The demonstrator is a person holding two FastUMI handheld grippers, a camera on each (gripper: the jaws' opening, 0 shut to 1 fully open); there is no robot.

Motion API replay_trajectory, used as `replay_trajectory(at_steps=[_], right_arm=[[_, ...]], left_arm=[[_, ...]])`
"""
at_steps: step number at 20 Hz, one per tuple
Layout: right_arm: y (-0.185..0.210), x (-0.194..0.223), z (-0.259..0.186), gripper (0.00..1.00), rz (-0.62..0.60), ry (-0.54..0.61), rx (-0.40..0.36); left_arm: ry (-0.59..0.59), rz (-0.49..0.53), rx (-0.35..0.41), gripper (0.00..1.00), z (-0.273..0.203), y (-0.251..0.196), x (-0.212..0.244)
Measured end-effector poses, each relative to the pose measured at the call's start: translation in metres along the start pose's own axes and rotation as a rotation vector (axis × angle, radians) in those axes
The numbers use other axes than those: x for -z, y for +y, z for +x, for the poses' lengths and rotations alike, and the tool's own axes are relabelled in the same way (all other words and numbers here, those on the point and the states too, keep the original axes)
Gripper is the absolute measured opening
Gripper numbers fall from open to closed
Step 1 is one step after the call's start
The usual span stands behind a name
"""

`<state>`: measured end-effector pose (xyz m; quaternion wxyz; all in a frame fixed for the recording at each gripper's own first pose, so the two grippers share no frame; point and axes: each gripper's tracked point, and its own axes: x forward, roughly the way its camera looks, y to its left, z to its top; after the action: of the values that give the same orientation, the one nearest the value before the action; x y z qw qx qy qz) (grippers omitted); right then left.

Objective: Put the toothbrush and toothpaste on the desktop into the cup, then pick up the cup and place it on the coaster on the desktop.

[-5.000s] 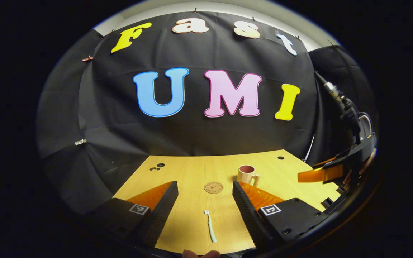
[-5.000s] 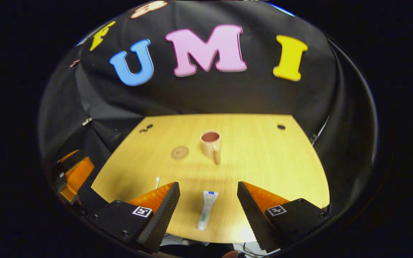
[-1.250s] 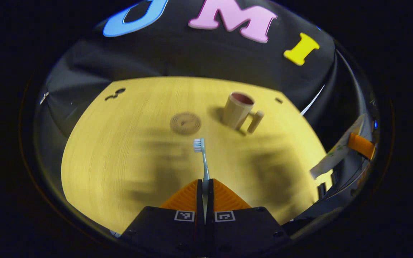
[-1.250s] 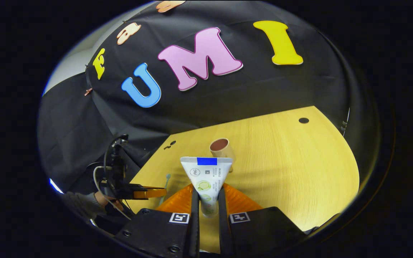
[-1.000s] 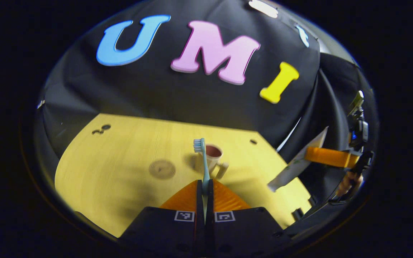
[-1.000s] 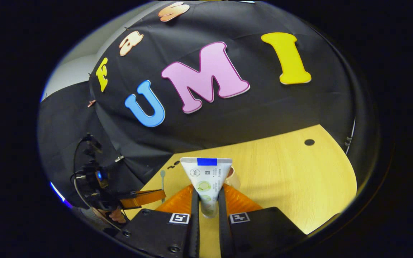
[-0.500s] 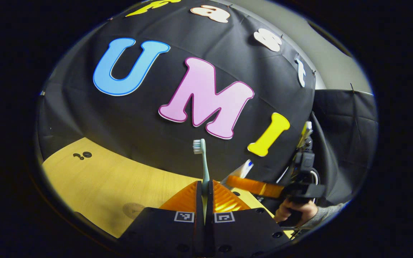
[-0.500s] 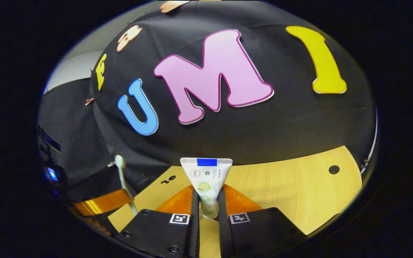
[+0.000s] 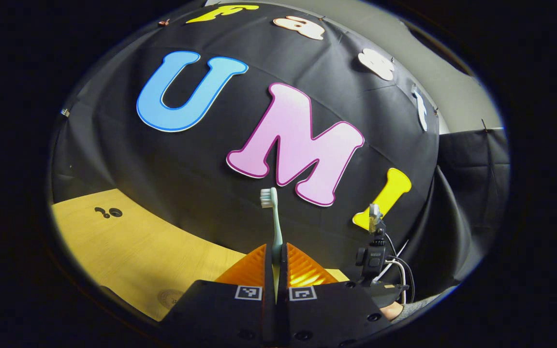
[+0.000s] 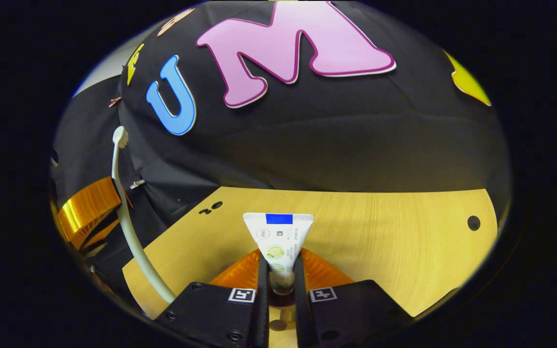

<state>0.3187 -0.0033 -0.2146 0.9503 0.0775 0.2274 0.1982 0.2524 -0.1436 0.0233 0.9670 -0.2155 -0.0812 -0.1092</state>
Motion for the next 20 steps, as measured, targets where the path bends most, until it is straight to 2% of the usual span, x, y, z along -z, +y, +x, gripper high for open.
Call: replay_trajectory(at_steps=[6,9,10,11,12,13,15,16,20], right_arm=[[-0.007,0.027,0.015,0.26,-0.009,0.074,0.005],[-0.002,0.031,0.016,0.25,0.003,0.084,-0.018],[0.0,0.025,0.014,0.27,0.012,0.07,-0.026],[0.0,0.016,0.011,0.4,0.021,0.043,-0.03],[0.0,0.004,0.006,0.38,0.039,0.013,-0.034],[-0.001,-0.007,0.002,0.41,0.059,-0.018,-0.036],[-0.009,-0.028,-0.01,0.59,0.098,-0.071,-0.022],[-0.016,-0.035,-0.018,0.64,0.118,-0.09,-0.011],[-0.043,-0.055,-0.055,0.65,0.17,-0.144,0.022]], left_arm=[[0.016,0.001,-0.019,0.06,0.02,0.01,0.023],[0.022,0.009,-0.026,0.06,0.027,0.011,0.031],[0.026,0.01,-0.027,0.06,0.029,0.011,0.034],[0.027,0.012,-0.029,0.06,0.03,0.011,0.036],[0.026,0.012,-0.029,0.06,0.033,0.012,0.038],[0.021,0.01,-0.03,0.06,0.033,0.011,0.037],[0.008,0.01,-0.035,0.06,0.037,0.01,0.038],[0.003,0.014,-0.042,0.06,0.041,0.011,0.039],[0.0,0.024,-0.091,0.06,0.059,0.02,0.054]])
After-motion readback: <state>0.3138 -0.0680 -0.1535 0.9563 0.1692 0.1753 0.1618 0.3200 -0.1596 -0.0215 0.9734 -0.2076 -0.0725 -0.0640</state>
